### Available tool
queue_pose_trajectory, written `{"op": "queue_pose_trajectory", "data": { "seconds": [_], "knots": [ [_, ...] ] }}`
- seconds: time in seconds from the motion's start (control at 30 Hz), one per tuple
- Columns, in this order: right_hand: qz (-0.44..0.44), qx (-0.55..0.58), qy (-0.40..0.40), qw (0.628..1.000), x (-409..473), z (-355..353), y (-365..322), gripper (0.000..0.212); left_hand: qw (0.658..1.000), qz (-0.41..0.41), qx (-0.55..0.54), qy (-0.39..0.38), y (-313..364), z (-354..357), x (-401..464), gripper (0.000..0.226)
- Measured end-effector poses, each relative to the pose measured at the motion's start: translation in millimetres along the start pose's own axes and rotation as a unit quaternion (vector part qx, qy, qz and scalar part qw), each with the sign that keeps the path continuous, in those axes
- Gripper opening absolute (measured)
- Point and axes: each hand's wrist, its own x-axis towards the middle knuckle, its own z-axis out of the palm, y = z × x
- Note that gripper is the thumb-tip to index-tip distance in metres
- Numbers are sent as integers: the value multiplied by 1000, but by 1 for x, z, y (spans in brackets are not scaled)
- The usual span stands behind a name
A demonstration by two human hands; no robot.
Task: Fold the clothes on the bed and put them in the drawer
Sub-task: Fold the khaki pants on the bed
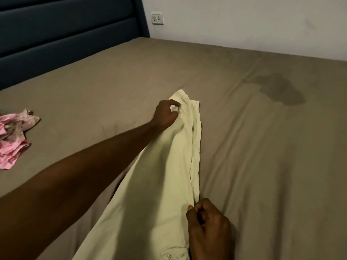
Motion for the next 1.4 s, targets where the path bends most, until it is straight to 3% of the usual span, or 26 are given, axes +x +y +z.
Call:
{"op": "queue_pose_trajectory", "data": {
  "seconds": [0.1, 0.17, 0.27, 0.43, 0.53, 0.67, 0.77, 0.93, 1.07, 1.27, 1.33, 1.4],
  "knots": [
    [-4, -19, 11, 1000, 1, 4, 0, 31, 979, -137, -114, 103, -3, -1, 6, 46],
    [-17, -32, 37, 999, 3, 7, -2, 39, 952, -241, -165, 88, 0, -5, 15, 41],
    [-15, -34, 47, 998, 3, 9, 0, 43, 938, -293, -179, 43, 2, -13, 29, 40],
    [-5, -39, 41, 998, 1, 11, 5, 40, 964, -169, -163, 124, 8, -18, 48, 38],
    [1, -39, 45, 998, 1, 10, 4, 39, 979, -123, -135, 86, 3, -9, 57, 50],
    [16, -42, 33, 998, 0, 7, 3, 34, 984, -177, 4, -15, -28, 9, 58, 74],
    [17, -28, 23, 999, 2, 5, -5, 34, 982, -186, -25, -24, -36, 5, 70, 79],
    [36, -31, 19, 999, -1, 2, -7, 38, 983, -162, -82, 4, -43, -1, 79, 54],
    [36, -30, 22, 999, -1, 2, -9, 36, 983, -161, -87, -3, -45, 2, 79, 49],
    [42, -30, 22, 998, -1, 1, -9, 36, 987, -122, 107, -6, -23, 7, 68, 67],
    [43, -28, 23, 998, 0, 0, -10, 36, 981, -110, 156, 33, -12, 6, 58, 69],
    [43, -26, 25, 998, 0, 0, -10, 36, 963, -19, 248, 108, 1, 7, 42, 60]
  ]
}}
